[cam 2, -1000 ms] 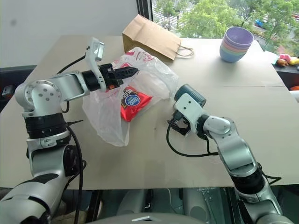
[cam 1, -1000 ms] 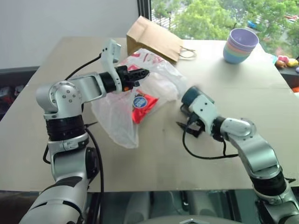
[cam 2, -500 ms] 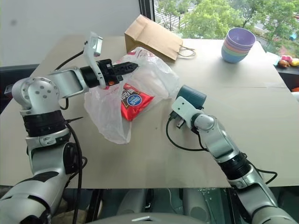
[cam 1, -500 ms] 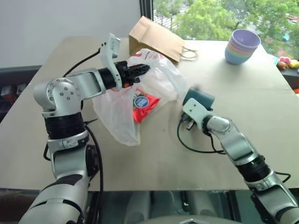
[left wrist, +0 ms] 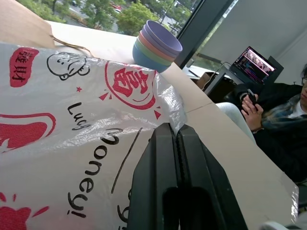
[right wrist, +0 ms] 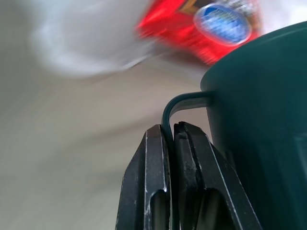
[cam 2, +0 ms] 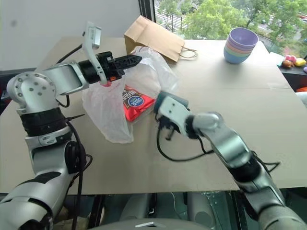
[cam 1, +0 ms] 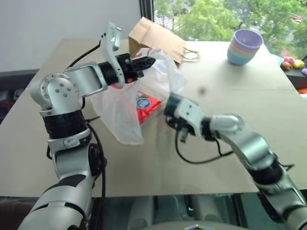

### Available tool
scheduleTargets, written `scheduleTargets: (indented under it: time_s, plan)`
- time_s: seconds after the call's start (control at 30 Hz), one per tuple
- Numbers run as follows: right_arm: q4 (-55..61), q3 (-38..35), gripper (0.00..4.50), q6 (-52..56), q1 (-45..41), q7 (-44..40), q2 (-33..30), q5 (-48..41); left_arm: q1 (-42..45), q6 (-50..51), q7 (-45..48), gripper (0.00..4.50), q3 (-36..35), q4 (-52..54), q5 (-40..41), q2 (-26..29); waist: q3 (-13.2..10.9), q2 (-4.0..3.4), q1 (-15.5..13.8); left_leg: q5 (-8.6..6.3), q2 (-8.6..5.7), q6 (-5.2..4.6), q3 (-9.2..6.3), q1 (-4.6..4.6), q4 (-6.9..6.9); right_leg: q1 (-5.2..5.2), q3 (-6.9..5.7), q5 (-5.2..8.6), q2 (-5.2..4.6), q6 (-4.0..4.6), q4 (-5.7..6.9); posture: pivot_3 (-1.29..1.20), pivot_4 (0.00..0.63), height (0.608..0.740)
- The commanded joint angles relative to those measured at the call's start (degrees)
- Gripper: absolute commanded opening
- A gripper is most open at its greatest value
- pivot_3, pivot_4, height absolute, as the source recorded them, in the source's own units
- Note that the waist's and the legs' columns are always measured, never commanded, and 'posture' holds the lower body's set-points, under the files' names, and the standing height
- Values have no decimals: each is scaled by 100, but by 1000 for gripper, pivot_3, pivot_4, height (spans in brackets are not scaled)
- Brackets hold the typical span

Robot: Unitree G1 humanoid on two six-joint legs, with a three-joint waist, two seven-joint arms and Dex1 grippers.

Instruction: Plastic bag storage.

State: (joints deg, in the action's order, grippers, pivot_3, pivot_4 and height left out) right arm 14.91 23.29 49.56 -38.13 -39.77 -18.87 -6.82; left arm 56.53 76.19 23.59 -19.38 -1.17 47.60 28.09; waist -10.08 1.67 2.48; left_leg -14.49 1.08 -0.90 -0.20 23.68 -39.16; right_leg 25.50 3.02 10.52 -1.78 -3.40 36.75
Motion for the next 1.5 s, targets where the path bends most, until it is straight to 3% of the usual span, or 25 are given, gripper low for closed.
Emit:
scheduleTargets:
  time_s: [0.03, 0.3, 0.43, 0.53, 0.63, 0.77, 0.83, 0.87, 0.97, 1.1, 1.23, 1.33, 1.5]
  plan:
    - [-1204, -11, 35, -865, -523, 142, 605, 76, -39, 129, 132, 0, -7, 328, 194, 181, 1, 2, -2, 0, 0, 0, -1, 1, 0, 0, -1, 2, -1, 6, 2, 0, 150, 740]
    - [-3381, -538, 35, -2145, -1680, 164, 1519, -18, -320, 418, 31, 0, -167, 935, 480, 284, -2, 0, -28, -1, -13, 5, -24, 17, 16, 16, -2, -1, -24, 8, -8, 0, 150, 740]
    - [-5483, -951, 35, -3667, -2540, 457, 2158, 44, -489, 648, -33, 0, -363, 1224, 766, 284, -3, -3, 18, -1, -14, 4, -25, 8, 31, 18, 2, -2, -24, 9, -4, 0, 150, 740]
    - [-6969, -1143, 35, -4792, -2991, 206, 2518, 56, -577, 559, -235, 0, -426, 1311, 777, 137, -3, -3, 35, 7, -11, 18, -24, 1, 42, 18, -3, -8, -19, 19, -2, 0, 150, 740]
    - [-7838, -1248, 1234, -5568, -3225, 344, 2652, 291, -639, 489, -378, 0, -485, 1336, 772, 64, -3, -3, 41, 9, -11, 20, -25, 2, 47, 18, -6, -9, -19, 20, -5, 0, 150, 740]
    - [-8001, -1297, 3167, -6464, -3223, 695, 2632, 587, -705, 451, -454, 0, -530, 1330, 791, 43, -4, -4, 41, 11, -14, 24, -38, 4, 55, 19, -5, -9, -24, 20, -11, 0, 150, 740]
    - [-7797, -1425, 4168, -6547, -3087, 406, 2534, 469, -825, 335, -423, 0, -446, 1335, 720, 24, -4, -4, 38, 23, -14, 45, -41, 5, 60, 19, -6, -9, -25, 20, -14, 0, 150, 740]
    - [-7619, -1407, 4342, -6604, -2983, 284, 2460, 492, -858, 250, -410, 0, -382, 1330, 671, 5, -4, -4, 40, 24, -14, 46, -41, 4, 63, 19, -7, -9, -25, 20, -14, 0, 150, 740]
    - [-6839, -1266, 4342, -6492, -2556, 189, 2212, 665, -894, -52, -328, 0, -231, 1267, 544, 4, -4, -4, 27, 25, -14, 47, -42, 2, 67, 19, -6, -9, -25, 20, -14, 0, 150, 740]
    - [-3579, -991, 4342, -5143, -915, -271, 1298, 695, -934, -505, -58, 0, -50, 1053, 403, 61, -3, -6, -50, 25, -15, 47, -47, 8, 69, 18, -14, -9, -27, 21, -17, 0, 150, 740]
    - [-849, -1157, 4342, -3280, 226, -20, 487, 1008, -856, -745, 118, 0, 143, 813, 303, 74, -5, -9, -52, 25, -23, 46, -47, 12, 68, 20, -13, -9, -34, 20, -19, 0, 150, 740]
    - [114, -1288, 4342, -2188, 493, 419, 325, 1217, -793, -861, 224, 0, 272, 699, 246, 100, -6, -10, 3, 17, -23, 29, -37, 2, 68, 20, -7, -8, -28, 20, -13, 0, 150, 740]
    - [345, -1272, 4342, -1264, 272, 1320, 617, 1618, -707, -963, 376, 0, 412, 552, 185, 226, -5, -9, 2, 30, -12, 46, -21, -19, 68, 16, -2, 0, -1, 30, 6, 0, 150, 740]
